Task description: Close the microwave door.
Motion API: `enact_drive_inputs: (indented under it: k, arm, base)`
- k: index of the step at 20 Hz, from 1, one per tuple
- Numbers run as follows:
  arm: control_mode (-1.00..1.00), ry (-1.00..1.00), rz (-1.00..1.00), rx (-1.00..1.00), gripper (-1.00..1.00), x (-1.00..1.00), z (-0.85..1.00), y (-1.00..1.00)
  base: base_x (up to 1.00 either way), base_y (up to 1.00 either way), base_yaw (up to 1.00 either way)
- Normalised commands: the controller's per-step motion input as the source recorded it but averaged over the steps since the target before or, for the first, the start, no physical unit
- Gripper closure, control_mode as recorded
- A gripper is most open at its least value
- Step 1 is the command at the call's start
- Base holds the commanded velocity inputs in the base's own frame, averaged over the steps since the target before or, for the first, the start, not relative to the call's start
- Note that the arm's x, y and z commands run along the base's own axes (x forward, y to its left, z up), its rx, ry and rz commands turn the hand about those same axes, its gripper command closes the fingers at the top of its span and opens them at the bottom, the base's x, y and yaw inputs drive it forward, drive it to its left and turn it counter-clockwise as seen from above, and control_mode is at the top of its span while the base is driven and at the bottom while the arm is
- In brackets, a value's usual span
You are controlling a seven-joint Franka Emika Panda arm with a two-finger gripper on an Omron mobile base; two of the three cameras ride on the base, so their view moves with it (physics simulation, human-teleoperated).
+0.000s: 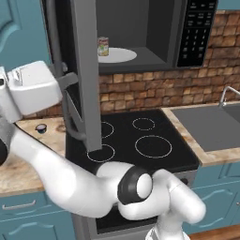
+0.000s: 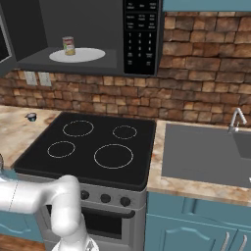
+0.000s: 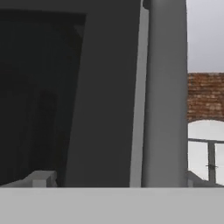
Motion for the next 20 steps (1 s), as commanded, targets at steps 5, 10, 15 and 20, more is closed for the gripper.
enact_drive_inputs:
  k: [5, 10, 15, 20]
  arm:
    - [-1.00, 0.09, 0.21, 0.09, -1.00, 0.79, 0.00, -0.63]
    - [-1.00, 0.10, 0.28, 0.10, -1.00, 0.88, 0.00, -0.68]
    - [-1.00, 0.04, 0.30, 0.11, -1.00, 0.93, 0.00, -0.69]
    - [-1.00, 0.00, 0.28, 0.11, -1.00, 1.00, -0.01, -0.70]
  base:
    - [0.00, 0.00, 0.00]
    - [0.00, 0.00, 0.00]
    - [0.00, 0.00, 0.00]
    - [0.00, 0.00, 0.00]
